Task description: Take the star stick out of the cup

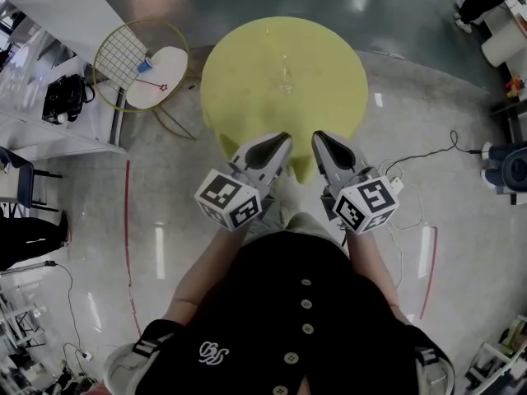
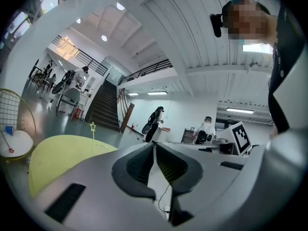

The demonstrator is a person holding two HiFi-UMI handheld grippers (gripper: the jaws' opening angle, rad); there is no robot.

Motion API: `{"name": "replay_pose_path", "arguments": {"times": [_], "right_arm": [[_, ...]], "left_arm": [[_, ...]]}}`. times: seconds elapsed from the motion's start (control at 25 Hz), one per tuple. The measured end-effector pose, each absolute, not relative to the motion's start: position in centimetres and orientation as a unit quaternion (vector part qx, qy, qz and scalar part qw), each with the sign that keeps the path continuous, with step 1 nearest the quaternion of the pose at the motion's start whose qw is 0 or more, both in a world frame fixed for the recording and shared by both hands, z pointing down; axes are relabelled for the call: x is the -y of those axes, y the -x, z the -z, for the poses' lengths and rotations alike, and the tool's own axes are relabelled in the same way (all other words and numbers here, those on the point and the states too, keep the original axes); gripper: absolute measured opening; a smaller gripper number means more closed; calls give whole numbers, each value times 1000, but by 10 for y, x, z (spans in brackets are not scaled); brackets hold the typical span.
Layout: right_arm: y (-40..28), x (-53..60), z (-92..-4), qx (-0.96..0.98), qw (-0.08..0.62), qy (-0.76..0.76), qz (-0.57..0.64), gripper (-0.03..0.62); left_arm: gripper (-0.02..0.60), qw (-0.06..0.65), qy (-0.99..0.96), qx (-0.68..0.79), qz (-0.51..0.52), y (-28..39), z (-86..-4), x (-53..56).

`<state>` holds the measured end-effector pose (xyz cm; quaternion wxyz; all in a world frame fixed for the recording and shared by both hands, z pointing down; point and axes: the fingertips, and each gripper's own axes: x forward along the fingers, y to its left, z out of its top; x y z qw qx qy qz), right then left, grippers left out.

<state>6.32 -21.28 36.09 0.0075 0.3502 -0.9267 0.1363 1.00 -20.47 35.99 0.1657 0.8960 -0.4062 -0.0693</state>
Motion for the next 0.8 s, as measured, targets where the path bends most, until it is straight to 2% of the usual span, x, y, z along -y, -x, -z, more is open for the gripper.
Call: {"name": "replay_pose_path", "arguments": {"times": [0.8], "right_arm": [[-26,288,-363,921,16,-360,-146,3]], "left_arm": [[28,187,-897,394,70,25,-365,282]]}}
